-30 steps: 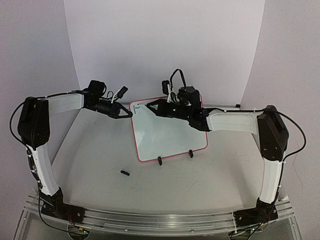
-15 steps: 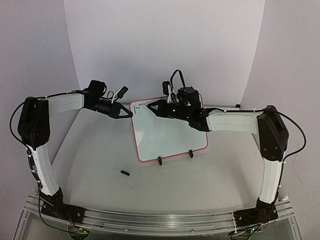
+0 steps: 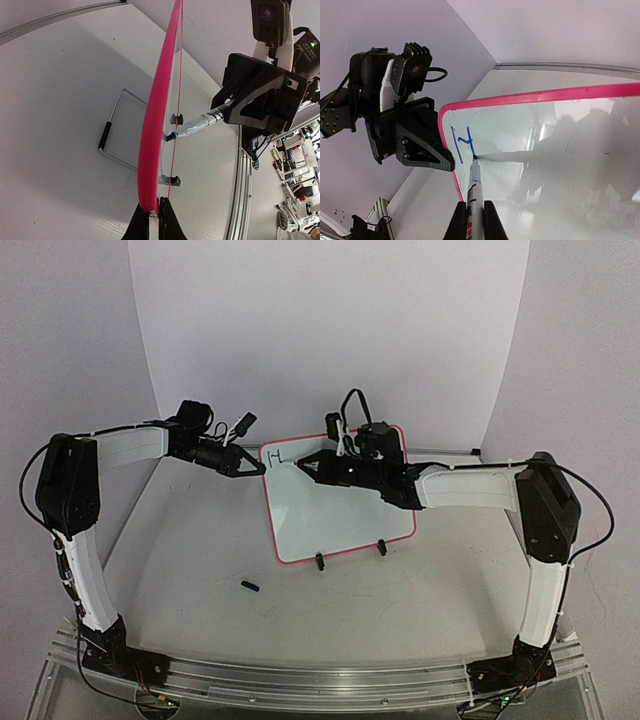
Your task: Write a sentence on the whiteboard
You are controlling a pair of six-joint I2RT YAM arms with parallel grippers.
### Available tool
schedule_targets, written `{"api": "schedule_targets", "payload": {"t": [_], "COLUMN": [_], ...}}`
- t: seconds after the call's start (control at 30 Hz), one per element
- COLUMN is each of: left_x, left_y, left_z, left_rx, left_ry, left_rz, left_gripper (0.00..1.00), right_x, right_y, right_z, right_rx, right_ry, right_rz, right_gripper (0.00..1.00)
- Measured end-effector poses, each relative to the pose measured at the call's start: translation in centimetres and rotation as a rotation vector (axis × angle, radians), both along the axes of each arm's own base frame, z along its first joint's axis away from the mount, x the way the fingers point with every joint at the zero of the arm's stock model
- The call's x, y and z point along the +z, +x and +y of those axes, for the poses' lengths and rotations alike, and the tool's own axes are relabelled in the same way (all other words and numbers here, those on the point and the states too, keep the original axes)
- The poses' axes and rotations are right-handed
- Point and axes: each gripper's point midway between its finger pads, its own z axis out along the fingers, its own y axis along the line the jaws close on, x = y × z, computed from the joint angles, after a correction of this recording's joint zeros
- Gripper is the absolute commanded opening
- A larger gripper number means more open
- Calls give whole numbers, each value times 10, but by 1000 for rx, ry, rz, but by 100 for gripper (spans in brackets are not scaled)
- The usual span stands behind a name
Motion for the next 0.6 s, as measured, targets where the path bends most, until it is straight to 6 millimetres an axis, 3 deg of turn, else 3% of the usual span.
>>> {"api": "schedule_targets", "payload": {"t": [0.33,0.6], "left_x": [1,2], "left_y": [-2,-3], "left_z": [-1,-4], "left_rx": [-5,-11], "left_ry": [1,5], "left_rz": [0,-5], "left_gripper": [0,0], "right_x": [-3,26], "right_y": [-12,-19], "right_z": [-2,-6], "right_rx": [39,49], "right_ry": [2,54], "right_rz": [21,-9], "right_gripper": [0,0]}}
